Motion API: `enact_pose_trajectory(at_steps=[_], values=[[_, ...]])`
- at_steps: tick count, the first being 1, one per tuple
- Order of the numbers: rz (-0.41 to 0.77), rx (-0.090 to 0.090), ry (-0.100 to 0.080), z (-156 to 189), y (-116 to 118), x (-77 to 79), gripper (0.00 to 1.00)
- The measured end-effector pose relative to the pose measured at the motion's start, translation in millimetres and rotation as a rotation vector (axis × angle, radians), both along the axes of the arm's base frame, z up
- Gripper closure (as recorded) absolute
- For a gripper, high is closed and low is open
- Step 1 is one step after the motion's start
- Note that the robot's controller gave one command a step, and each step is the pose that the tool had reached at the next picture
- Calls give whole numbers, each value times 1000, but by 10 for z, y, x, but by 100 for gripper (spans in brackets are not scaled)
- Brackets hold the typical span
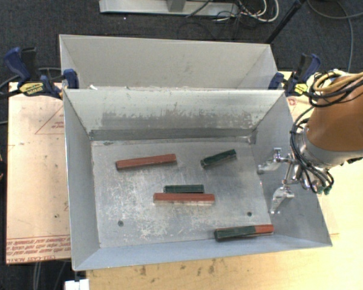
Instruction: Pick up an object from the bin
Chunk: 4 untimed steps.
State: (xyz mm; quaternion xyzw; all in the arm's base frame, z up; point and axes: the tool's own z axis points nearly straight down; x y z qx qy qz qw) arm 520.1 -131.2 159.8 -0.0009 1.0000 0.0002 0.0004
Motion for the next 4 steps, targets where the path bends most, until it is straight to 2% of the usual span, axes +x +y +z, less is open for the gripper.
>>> enact_pose_trajectory(at_steps=[1, 2, 3, 4], values=[[0, 0, 0, 0, 0, 0, 0], [131, -3, 5, -797, 294, -323, 100], [132, -3, 3, -797, 295, -320, 100], [160, 1, 3, -303, 321, -281, 100]])
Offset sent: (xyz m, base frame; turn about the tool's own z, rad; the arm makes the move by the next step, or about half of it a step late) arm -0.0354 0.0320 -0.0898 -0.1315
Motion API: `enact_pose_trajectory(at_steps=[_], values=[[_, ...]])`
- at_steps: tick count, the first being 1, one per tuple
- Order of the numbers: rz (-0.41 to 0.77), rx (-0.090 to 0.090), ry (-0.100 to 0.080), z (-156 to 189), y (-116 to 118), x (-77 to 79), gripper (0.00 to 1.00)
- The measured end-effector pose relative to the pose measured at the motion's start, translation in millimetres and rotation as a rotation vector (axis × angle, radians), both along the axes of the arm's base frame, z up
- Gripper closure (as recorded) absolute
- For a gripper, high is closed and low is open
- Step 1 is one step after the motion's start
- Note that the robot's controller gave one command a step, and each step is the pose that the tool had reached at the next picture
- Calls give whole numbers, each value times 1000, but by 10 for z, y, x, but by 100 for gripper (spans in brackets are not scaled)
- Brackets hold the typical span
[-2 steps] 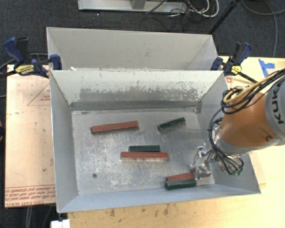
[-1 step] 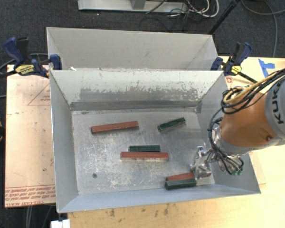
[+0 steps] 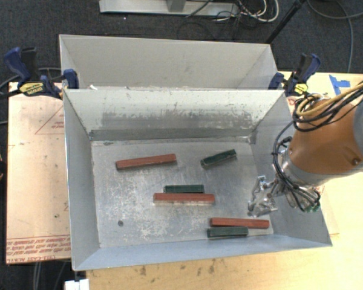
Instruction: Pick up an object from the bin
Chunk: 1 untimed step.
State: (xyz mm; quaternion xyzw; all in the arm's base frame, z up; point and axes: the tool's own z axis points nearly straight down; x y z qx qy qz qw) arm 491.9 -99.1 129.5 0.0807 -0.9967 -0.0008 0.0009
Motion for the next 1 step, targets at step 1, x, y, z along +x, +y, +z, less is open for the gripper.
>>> enact_pose_trajectory(at_steps=[1], values=[[21, 0, -3, 397, 21, 7, 0]])
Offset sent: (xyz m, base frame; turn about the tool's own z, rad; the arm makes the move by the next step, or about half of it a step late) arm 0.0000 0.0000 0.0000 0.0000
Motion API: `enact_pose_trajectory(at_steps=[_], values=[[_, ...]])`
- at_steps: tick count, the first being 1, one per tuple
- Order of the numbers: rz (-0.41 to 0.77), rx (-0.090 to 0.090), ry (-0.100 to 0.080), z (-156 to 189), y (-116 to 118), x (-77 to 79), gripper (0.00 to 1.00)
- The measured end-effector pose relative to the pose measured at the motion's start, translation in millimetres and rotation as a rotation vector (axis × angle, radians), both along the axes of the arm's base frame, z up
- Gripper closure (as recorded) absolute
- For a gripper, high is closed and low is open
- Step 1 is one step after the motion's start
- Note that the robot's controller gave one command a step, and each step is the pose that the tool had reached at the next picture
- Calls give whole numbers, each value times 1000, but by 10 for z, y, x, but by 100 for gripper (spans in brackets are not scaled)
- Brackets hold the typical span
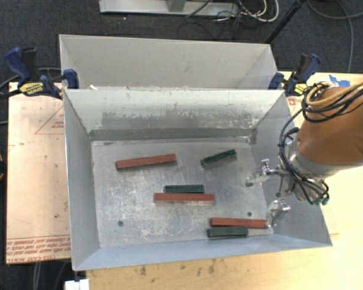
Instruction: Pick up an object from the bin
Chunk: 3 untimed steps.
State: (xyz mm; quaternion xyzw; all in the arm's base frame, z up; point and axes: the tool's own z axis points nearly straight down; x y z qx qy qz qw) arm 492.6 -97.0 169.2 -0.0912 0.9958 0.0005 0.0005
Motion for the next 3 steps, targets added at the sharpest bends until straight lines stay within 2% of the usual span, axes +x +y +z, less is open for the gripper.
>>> enact_pose_trajectory(at_steps=[1, 2, 3], values=[[8, 0, 1, -104, 9, -4, 0], [-46, -1, -8, -942, -139, 34, 100], [-46, -1, -8, -942, -139, 34, 100]])
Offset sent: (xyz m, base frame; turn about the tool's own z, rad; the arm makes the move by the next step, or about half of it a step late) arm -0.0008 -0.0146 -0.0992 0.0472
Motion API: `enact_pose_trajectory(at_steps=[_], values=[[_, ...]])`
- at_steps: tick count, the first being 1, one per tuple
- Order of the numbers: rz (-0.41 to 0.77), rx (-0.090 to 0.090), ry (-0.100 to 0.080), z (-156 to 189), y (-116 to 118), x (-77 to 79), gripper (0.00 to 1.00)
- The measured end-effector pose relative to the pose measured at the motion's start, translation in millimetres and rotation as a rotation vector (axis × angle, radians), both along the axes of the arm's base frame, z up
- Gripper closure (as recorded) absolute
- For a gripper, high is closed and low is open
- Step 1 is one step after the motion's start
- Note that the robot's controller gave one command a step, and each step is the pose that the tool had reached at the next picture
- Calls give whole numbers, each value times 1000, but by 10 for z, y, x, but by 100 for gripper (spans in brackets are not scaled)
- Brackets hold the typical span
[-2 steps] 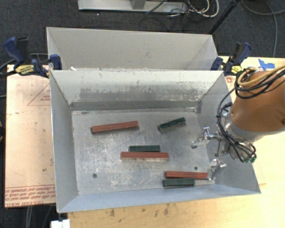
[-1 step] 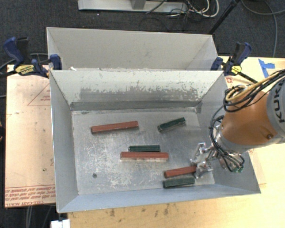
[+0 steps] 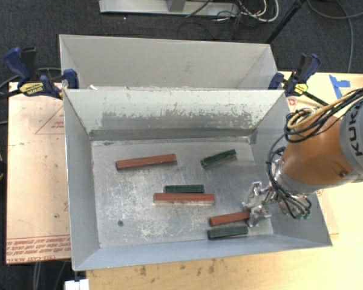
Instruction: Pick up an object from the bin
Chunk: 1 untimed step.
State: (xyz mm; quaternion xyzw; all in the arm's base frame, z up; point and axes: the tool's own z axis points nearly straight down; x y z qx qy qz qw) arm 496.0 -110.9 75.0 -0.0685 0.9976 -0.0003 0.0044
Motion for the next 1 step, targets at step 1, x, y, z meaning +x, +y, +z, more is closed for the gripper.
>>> enact_pose_trajectory(at_steps=[1], values=[[-15, 1, 8, 2088, -68, 440, 100]])
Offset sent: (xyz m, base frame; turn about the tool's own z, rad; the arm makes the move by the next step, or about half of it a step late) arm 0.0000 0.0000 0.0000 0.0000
